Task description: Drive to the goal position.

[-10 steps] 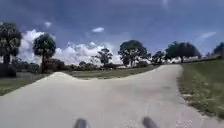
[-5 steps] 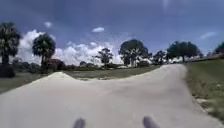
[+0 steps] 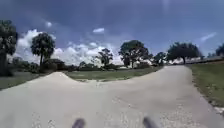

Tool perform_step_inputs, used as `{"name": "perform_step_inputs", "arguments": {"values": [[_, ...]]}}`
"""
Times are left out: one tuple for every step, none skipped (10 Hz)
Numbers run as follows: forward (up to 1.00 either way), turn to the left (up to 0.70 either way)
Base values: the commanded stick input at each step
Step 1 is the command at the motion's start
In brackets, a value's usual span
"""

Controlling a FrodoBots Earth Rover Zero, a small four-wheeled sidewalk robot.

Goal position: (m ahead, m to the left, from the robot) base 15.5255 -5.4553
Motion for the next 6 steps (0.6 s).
{"name": "perform_step_inputs", "arguments": {"values": [[0.70, -0.35], [0.70, -0.35], [0.70, -0.35], [0.70, -0.35], [0.70, -0.35], [0.70, -0.35]]}}
